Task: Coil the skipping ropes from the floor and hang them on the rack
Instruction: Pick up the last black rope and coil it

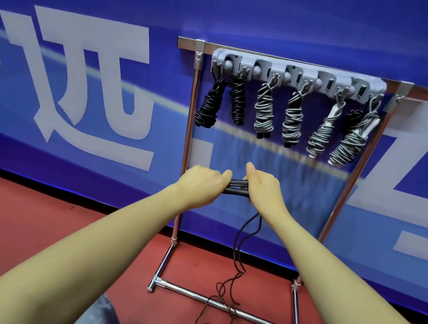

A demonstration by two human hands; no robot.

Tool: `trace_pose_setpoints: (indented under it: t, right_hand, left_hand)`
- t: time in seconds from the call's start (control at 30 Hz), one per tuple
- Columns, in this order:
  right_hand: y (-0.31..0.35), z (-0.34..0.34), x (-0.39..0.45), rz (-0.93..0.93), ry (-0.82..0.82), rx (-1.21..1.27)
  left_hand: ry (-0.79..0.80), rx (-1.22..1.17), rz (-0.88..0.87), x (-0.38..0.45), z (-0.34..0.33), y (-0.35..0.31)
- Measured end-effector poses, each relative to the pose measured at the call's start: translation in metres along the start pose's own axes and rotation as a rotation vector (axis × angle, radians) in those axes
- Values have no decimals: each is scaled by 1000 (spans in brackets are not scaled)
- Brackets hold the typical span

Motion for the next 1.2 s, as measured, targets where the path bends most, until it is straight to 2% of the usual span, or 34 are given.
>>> trace_pose_setpoints:
  t: [0.17, 0.23, 0.3, 0.4, 0.53, 0.73, 0.83, 0.93, 1.0, 1.07, 1.13, 1.2]
  right_hand:
    - [-5, -7, -3, 81, 181, -27]
    - [-4, -10, -2, 156, 246, -111]
    - [-2, -11, -1, 231, 251, -193]
    - [-4, -6, 8, 271, 166, -239]
    - [-8, -7, 11, 212, 166, -257]
    - [-10, -8, 6, 93, 204, -66]
    - [-6, -10, 3, 94, 253, 3]
    - [4, -9, -2, 152, 262, 28]
    - [11, -5, -2, 233, 240, -162]
    - [18, -2, 1, 378, 147, -595]
    - [35, 5, -2, 655, -143, -923]
    - [46, 7, -10, 799, -288, -1020]
  left_hand:
    - [52, -89, 88, -9, -16, 17]
    - [77, -115, 106, -13, -21, 21]
    - [96, -127, 94, -16, -25, 23]
    - [71, -116, 33, -20, -19, 19]
    - [-58, -190, 36, -18, 0, 17]
    - [-132, -345, 254, -10, 4, 21]
    - [-117, -379, 416, -9, -4, 24]
    - [-68, -322, 444, -9, -7, 29]
    - [-40, -266, 417, -9, -8, 33]
    - [-4, -215, 378, -7, -11, 34]
    - [42, -176, 325, -6, -14, 34]
    - [82, -156, 254, -5, -17, 35]
Point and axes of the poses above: each hand's wrist, its own x-axis towards the middle knuckle, its own z-axis out of the back of the hand, y = z × x, the point moved 6 cm from there along x, towards the middle knuckle, and after that the axes turned 10 degrees about -x, right-handed, at the moved point
